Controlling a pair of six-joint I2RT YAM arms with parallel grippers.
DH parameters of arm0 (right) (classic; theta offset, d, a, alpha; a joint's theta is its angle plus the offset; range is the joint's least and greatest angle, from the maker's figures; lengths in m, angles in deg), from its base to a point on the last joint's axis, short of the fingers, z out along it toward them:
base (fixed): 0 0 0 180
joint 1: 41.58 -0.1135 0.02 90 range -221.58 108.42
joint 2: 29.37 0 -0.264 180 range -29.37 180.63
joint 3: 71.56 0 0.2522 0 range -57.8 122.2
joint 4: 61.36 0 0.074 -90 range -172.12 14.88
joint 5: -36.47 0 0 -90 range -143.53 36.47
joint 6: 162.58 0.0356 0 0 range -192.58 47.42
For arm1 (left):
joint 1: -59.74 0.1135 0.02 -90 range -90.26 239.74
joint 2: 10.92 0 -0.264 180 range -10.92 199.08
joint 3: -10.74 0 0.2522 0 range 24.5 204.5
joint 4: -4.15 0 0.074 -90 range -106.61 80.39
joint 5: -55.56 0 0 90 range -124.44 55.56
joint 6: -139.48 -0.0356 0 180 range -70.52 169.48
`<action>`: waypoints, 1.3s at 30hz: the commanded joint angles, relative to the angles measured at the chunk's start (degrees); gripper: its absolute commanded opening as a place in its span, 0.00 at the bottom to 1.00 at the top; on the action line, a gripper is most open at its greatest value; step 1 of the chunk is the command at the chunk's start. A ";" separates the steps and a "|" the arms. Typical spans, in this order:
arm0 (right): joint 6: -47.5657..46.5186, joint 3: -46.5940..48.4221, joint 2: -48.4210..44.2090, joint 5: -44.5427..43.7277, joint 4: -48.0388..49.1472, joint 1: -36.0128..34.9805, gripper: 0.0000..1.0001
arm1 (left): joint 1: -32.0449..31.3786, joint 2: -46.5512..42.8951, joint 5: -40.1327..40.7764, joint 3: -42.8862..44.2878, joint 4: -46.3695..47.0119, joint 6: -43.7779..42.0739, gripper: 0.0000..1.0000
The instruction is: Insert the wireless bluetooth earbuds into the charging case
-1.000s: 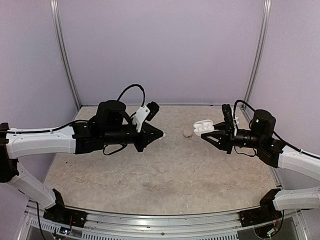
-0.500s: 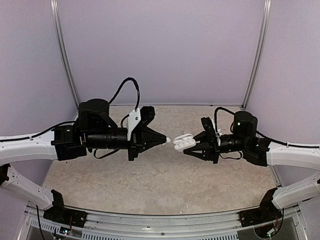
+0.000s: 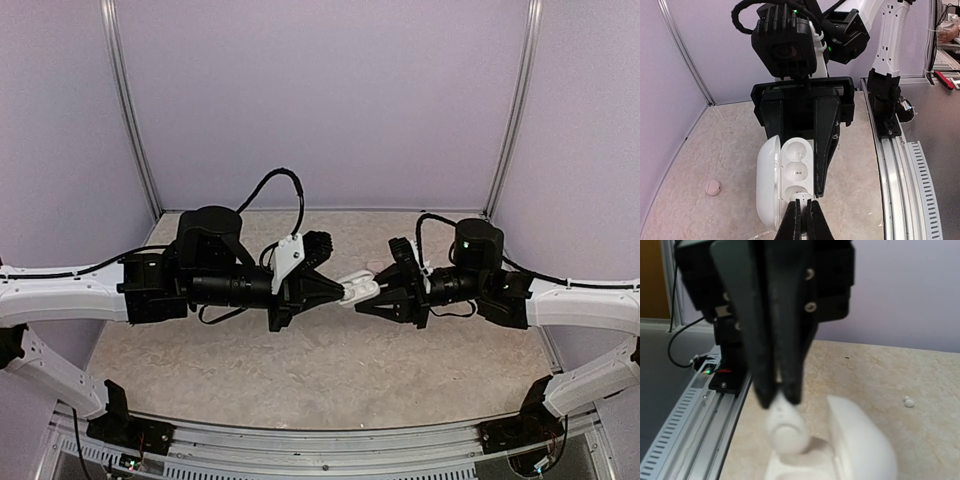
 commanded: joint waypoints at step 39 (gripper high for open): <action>-0.82 -0.42 -1.88 -2.03 2.17 -1.11 0.00 | 0.93 -2.66 1.11 0.92 0.32 -1.27 0.25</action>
